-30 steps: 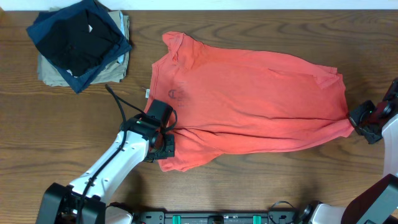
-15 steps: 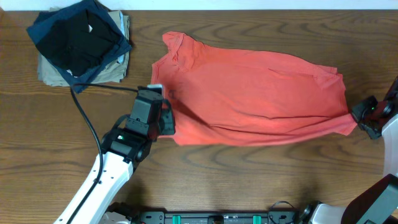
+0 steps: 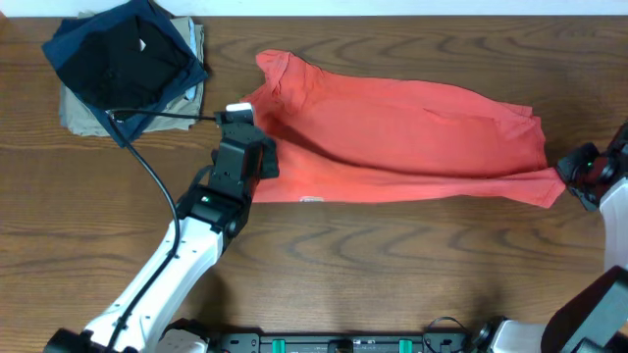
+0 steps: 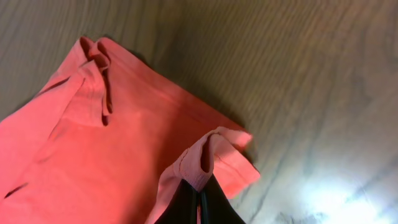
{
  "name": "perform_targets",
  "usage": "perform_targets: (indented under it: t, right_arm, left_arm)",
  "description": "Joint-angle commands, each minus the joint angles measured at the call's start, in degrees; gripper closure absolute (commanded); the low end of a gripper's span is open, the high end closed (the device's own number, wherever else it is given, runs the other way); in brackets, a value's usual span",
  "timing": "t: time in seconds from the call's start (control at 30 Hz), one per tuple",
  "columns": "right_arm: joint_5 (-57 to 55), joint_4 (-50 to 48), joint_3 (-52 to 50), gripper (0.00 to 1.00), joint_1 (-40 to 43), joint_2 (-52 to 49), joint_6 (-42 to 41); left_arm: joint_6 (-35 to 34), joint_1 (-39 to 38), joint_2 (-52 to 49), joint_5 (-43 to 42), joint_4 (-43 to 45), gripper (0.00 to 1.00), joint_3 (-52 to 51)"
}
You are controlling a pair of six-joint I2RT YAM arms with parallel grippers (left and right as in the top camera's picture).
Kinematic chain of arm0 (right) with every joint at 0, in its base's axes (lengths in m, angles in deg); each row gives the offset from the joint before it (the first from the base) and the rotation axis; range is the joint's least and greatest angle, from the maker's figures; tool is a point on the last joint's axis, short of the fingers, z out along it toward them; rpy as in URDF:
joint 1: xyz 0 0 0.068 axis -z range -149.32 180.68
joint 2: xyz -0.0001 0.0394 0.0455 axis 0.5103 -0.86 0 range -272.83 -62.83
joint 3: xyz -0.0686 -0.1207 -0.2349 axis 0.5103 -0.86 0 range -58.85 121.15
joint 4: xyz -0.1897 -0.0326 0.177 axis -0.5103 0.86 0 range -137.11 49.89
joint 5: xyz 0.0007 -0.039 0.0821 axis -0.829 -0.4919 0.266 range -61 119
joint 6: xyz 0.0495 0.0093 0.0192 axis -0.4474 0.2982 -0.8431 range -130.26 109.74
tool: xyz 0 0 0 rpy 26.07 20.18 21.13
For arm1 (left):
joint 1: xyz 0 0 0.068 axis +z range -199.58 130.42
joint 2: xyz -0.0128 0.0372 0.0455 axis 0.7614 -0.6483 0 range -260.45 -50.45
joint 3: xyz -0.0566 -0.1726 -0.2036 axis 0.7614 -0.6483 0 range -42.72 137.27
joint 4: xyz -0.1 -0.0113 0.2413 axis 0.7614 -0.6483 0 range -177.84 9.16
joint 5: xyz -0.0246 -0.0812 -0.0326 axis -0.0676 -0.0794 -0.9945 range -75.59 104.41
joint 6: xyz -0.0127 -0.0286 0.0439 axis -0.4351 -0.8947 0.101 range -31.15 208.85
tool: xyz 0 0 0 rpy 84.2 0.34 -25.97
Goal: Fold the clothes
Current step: 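Fold the shirt's bottom half upward toward the collar with both grippers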
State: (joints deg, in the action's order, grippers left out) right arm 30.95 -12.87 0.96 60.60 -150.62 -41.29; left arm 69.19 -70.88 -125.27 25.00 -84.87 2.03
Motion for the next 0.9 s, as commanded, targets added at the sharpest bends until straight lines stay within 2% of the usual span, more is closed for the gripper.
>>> perform_targets:
  t: [0.0, 0.4, 0.47, 0.5, 0.53, 0.63, 0.67, 0.73, 0.77, 0.87]
  right_arm:
    - [-0.2, -2.29, -0.81, 0.98, -1.2, -2.36, -0.68]
    - [0.0, -14.43, -0.81, 0.98, -6.27, -8.04, -0.57]
    - [-0.13, -16.02, -0.81, 0.94, -7.5, -8.96, -0.59]
    - [-0.2, -16.76, -0.81, 0.87, -8.02, -9.38, -0.59]
    - [-0.22, -17.44, -0.81, 0.75, -8.44, -9.75, -0.59]
    - [-0.17, -18.8, -0.79, 0.36, -9.29, -10.23, 0.11]
    - [-0.13, -18.78, -0.63, 0.28, -9.35, -10.14, 1.05]
    - [0.04, -17.25, 0.15, 0.11, -9.31, -9.57, 2.56]
    - [0.02, -15.89, 0.7, 0.03, -9.31, -9.18, 2.89]
    - [0.0, -11.61, 2.84, 0.01, -9.25, -7.39, 3.34]
  left_arm:
    - [-1.9, 1.75, -2.27, 3.02, 2.27, 0.94, 0.74]
    - [-2.03, 6.51, -14.16, 2.99, 14.21, 0.94, 0.74]
    - [-2.03, 6.58, -15.45, 3.02, 15.52, 0.94, 0.74]
    - [-2.03, 6.56, -16.0, 3.02, 16.09, 0.91, 0.74]
    - [-2.03, 6.56, -16.59, 3.02, 16.7, 0.85, 0.74]
    - [-1.97, 6.58, -17.4, 3.06, 17.97, 0.54, 0.74]
    - [-1.92, 6.58, -17.35, 3.65, 18.18, 0.48, 0.76]
    - [-1.77, 6.62, -16.24, 4.09, 18.25, 0.47, 0.76]
    - [-1.79, 6.62, -15.32, 4.04, 18.03, 0.46, 0.76]
    - [-1.79, 6.62, -11.02, 3.76, 17.42, 0.37, 0.76]
